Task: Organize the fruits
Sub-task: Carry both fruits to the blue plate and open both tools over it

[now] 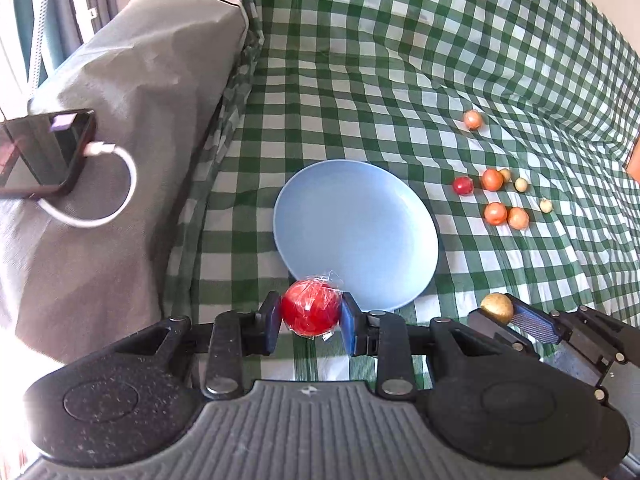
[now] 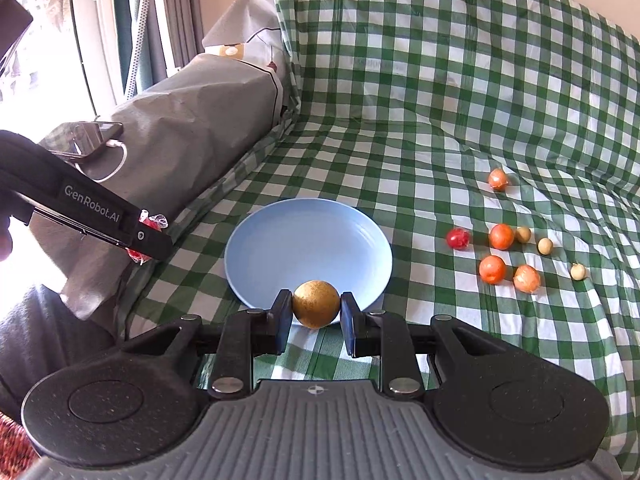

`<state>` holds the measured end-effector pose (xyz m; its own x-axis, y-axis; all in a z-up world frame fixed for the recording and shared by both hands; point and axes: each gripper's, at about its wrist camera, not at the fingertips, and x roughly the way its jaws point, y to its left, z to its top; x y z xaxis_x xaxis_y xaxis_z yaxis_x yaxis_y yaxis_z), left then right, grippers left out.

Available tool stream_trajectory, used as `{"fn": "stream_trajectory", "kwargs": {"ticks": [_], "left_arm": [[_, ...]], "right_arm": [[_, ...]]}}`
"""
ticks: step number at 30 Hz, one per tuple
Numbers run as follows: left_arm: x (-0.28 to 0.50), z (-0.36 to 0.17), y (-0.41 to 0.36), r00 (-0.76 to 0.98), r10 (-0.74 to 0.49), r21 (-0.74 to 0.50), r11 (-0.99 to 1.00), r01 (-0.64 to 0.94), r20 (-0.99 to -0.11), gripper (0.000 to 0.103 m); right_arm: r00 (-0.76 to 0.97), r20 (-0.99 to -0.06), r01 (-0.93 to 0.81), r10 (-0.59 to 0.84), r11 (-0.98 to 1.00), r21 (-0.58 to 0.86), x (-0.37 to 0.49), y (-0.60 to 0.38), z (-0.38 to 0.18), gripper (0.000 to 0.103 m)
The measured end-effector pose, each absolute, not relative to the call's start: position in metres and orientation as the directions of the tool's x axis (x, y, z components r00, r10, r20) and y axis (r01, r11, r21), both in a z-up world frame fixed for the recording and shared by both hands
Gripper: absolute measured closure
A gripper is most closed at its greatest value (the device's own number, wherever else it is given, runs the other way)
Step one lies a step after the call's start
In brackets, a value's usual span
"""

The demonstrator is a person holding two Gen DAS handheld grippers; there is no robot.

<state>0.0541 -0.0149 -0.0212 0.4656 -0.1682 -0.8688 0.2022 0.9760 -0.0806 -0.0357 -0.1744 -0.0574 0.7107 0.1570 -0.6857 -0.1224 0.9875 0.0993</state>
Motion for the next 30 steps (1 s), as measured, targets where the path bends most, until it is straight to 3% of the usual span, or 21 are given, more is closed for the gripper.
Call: {"fn": "stream_trajectory", "kwargs": {"ticks": [23,24,25,26,27,28,30], "left_arm": [[0.150,-0.110,-0.067,0.399,-0.072,0.040,0.963,0.266,-0.914,0.067],[0.152,-0.110,-0.067,0.397,-0.069,0.041,0.964,0.263,-0.915,0.058],[0.153,-0.107,-0.067,0.403,-0.080,0.031,0.965,0.262,-0.912,0.038],[0.152,-0.102,-0.065,0.420,-0.095,0.020,0.965,0.261,-0.903,0.025],[0.149,-0.096,-0.064,0.443,-0.099,0.017,0.968,0.252,-0.891,0.002],[0.146,-0.089,-0.061,0.470,-0.103,0.015,0.971,0.240,-0.876,0.000],[0.136,-0.075,-0.057,0.505,-0.110,0.019,0.970,0.244,-0.856,0.000]], "right_arm": [[0.600,-0.788,-0.125,0.135,0.989,0.074,0.074,-0.163,-0.138,0.076],[0.596,-0.792,-0.127,0.133,0.989,0.070,0.077,-0.162,-0.139,0.076],[0.594,-0.793,-0.130,0.132,0.989,0.068,0.081,-0.162,-0.140,0.076],[0.593,-0.793,-0.137,0.140,0.988,0.072,0.085,-0.161,-0.139,0.075],[0.595,-0.790,-0.141,0.147,0.987,0.077,0.087,-0.162,-0.137,0.066],[0.599,-0.787,-0.140,0.147,0.987,0.078,0.089,-0.162,-0.133,0.058],[0.614,-0.778,-0.128,0.135,0.989,0.071,0.088,-0.164,-0.124,0.019]]}}
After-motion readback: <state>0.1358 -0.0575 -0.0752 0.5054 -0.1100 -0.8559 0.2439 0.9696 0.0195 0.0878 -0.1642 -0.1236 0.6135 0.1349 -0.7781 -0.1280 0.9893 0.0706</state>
